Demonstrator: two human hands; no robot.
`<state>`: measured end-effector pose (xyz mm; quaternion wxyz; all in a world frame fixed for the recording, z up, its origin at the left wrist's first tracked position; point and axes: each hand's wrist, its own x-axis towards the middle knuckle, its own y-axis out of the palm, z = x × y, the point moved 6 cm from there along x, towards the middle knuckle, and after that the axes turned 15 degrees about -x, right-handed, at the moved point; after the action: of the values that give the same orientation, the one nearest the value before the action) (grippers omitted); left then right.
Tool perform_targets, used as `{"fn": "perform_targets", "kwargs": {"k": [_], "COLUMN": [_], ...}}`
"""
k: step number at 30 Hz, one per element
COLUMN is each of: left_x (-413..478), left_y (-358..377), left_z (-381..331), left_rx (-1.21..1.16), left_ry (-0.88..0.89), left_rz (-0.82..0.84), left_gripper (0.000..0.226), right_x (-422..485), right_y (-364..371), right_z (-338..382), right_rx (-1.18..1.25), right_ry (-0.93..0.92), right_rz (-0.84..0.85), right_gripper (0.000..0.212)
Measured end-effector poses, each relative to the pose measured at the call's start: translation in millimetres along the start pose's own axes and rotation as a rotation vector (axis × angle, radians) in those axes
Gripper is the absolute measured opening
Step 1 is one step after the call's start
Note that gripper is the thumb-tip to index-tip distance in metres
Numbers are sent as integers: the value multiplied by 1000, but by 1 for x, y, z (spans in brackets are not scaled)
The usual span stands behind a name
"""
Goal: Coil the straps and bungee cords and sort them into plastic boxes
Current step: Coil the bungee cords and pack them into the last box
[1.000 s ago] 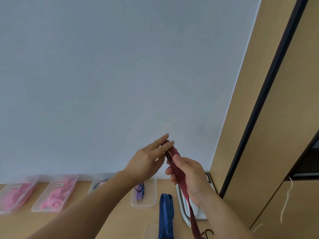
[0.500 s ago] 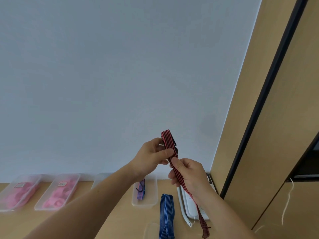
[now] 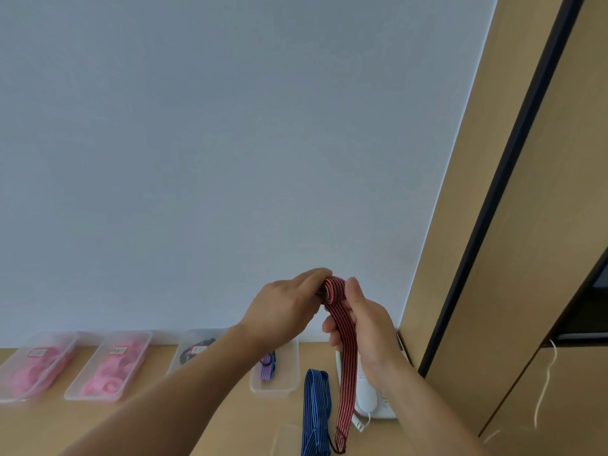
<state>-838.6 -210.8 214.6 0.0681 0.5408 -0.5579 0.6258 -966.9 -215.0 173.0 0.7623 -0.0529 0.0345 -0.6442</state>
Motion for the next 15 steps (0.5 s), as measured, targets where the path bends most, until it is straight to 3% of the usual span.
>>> {"fn": "perform_targets", "kwargs": {"k": [7, 10, 13, 15], "left_x": [-8, -12, -20, -19], "left_y": [4, 5, 20, 26], "left_z": [8, 26, 40, 34], "left_rx": [114, -250, -1019, -1264], "left_ry": [77, -293, -916, -1042], "left_rz": [-9, -28, -10, 72], "left_gripper": [45, 61, 53, 48], "right_x": [1, 1, 1, 1], "right_y": [2, 0, 0, 3], "right_z": [-6, -5, -1, 0], "right_rx": [21, 44, 47, 4], "right_ry": [-1, -22, -70, -94], "right_rz": [-49, -63, -66, -47], "right_gripper": [66, 59, 47, 37]}}
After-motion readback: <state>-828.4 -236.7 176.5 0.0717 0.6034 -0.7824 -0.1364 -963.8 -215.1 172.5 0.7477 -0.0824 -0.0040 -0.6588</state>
